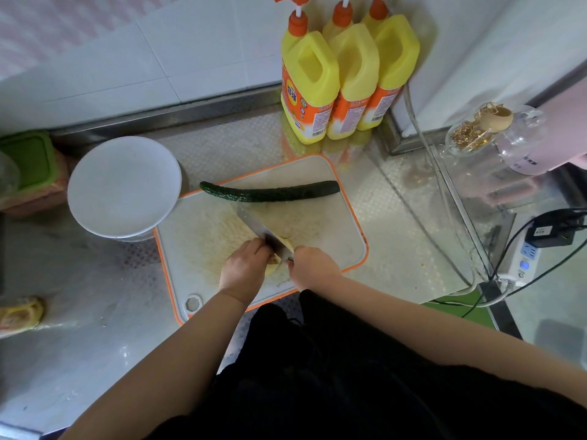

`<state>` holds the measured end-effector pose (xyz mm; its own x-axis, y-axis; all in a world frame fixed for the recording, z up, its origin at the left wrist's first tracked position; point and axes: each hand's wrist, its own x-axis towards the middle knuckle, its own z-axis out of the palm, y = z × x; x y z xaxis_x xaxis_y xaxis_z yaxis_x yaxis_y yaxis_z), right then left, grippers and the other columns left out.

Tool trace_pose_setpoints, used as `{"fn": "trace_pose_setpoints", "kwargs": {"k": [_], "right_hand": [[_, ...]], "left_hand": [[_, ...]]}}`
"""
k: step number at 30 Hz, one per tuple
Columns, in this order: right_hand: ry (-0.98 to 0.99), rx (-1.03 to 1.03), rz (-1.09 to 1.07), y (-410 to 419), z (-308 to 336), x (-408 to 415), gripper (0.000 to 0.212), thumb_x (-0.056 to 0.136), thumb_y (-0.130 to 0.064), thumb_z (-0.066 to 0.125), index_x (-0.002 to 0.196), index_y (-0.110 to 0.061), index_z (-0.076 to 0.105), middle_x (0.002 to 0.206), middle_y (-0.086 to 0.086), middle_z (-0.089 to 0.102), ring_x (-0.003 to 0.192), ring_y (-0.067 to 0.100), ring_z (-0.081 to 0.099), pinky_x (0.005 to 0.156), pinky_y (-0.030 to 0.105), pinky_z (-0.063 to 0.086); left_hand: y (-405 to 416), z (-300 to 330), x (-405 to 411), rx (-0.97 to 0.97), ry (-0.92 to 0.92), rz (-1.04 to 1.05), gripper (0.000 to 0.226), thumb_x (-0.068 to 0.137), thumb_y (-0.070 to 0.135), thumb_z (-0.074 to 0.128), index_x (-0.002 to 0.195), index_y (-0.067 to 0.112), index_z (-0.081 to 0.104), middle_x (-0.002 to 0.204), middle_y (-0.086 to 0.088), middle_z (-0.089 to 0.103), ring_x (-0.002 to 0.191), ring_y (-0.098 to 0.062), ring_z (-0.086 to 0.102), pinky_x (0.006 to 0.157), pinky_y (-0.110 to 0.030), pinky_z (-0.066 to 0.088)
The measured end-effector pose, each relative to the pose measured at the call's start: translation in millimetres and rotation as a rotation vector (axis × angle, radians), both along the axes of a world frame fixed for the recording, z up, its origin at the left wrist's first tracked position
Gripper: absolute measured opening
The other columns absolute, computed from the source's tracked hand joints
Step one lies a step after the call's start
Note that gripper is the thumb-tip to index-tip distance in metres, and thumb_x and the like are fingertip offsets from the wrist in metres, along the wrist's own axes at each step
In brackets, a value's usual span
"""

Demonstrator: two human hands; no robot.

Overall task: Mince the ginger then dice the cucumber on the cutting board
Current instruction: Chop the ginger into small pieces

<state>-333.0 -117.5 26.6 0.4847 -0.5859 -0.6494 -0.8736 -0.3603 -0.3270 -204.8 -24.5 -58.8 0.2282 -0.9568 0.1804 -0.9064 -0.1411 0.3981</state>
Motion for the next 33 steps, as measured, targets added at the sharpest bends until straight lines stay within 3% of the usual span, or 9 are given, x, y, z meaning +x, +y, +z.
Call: {"fn": "trace_pose_setpoints", "kwargs": {"k": [16,22,25,28,31,33], "right_hand": [[0.022,0.039,-0.025,6,-13,7,0.025,0.099,-0.018,0.044,0.112,-0.001,0.056,0.108,0.015,0.064,0.100,0.030,0.062,0.076,0.032,0.046],[-0.045,0.148,-0.177,-5,-14,2,0.023,0.097,-0.032,0.048,0.095,-0.012,0.059,0.076,0.003,0.057,0.078,0.023,0.057,0.060,0.028,0.040],[-0.050,0.158,-0.164,-10,-13,-3,0.028,0.098,-0.035,0.046,0.095,-0.011,0.058,0.069,-0.001,0.050,0.077,0.022,0.054,0.055,0.026,0.035],[-0.023,0.088,-0.086,-10,-9,-7,0.035,0.100,-0.036,0.043,0.105,-0.006,0.058,0.085,0.005,0.055,0.089,0.025,0.059,0.068,0.030,0.040],[-0.025,0.031,-0.025,-6,-7,-10,0.034,0.100,-0.033,0.043,0.109,-0.004,0.058,0.099,0.013,0.062,0.100,0.030,0.060,0.076,0.035,0.044],[-0.016,0.010,-0.007,-2,-8,-9,0.033,0.100,-0.033,0.042,0.109,-0.005,0.058,0.106,0.014,0.063,0.102,0.031,0.060,0.080,0.037,0.046]], "left_hand": [[0,-5,0,-0.018,0.036,0.020,0.022,0.066,-0.003,0.082,0.078,0.013,0.073,0.083,-0.002,0.067,0.071,-0.021,0.061,0.041,-0.029,0.047],[1,-4,1,-0.025,-0.022,-0.008,0.007,0.083,0.010,0.068,0.078,0.013,0.071,0.080,-0.001,0.064,0.072,-0.019,0.061,0.043,-0.031,0.049],[5,2,1,-0.055,-0.001,0.014,0.021,0.088,0.018,0.053,0.079,0.011,0.071,0.085,-0.002,0.065,0.080,-0.021,0.060,0.054,-0.034,0.055],[22,14,-2,-0.042,0.043,0.135,0.016,0.086,0.021,0.064,0.095,0.010,0.070,0.101,-0.006,0.063,0.096,-0.024,0.055,0.075,-0.038,0.053],[42,16,-8,0.182,0.083,0.268,0.056,0.069,0.036,0.082,0.114,0.009,0.064,0.112,-0.009,0.059,0.102,-0.030,0.056,0.081,-0.043,0.053],[48,14,-11,0.283,0.116,0.323,0.068,0.064,0.038,0.086,0.118,0.006,0.059,0.113,-0.011,0.058,0.103,-0.033,0.057,0.082,-0.046,0.053]]}}
